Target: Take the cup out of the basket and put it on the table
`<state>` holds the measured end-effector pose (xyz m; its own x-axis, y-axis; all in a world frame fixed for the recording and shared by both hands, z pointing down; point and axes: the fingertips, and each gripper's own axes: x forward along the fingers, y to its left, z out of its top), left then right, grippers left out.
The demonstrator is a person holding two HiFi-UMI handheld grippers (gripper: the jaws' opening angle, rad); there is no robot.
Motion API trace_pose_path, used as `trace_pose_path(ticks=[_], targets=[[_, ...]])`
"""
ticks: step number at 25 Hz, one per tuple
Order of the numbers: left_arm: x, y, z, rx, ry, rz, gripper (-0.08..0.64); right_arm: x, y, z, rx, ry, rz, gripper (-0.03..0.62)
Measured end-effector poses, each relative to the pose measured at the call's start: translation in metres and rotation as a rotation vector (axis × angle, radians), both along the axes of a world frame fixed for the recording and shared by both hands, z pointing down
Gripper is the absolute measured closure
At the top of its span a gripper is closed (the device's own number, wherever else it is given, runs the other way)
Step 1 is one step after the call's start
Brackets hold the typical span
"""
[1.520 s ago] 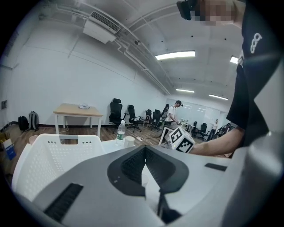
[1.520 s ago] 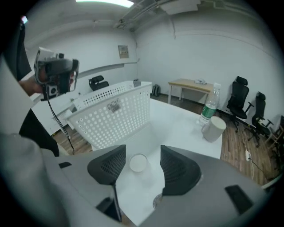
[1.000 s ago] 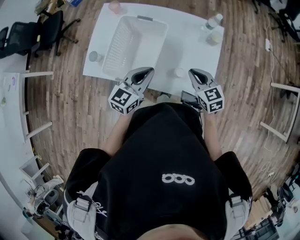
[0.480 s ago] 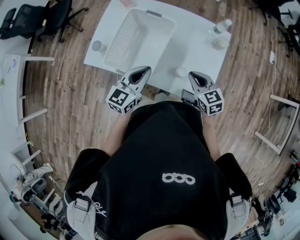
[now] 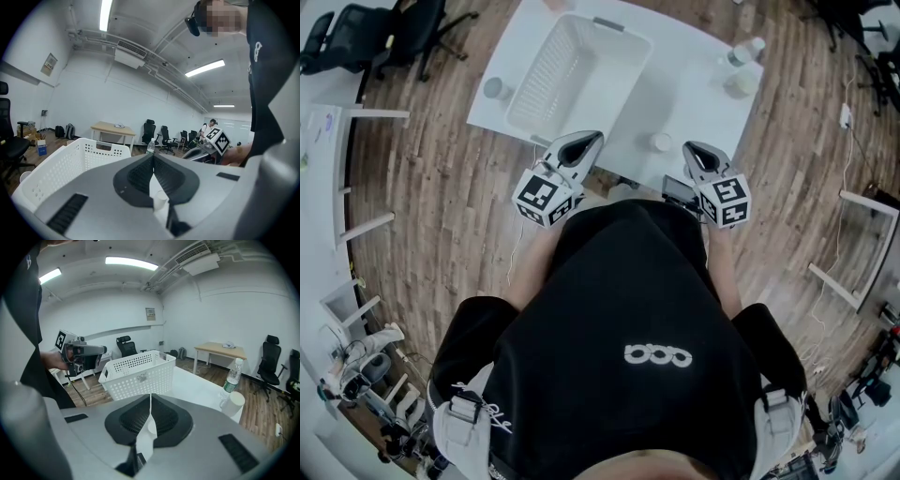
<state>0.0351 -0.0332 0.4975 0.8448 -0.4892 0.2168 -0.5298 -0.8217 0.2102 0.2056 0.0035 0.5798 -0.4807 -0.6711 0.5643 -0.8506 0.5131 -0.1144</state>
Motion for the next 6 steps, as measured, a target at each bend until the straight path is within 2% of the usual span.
trace_pose_path(ticks=[6], targets=[[0.0033,-0.0019,-0.0018,0.005,0.002,0.004,0.551,0.0066,0.0004,0.0067,-0.014,0.006,0.015,0.561]])
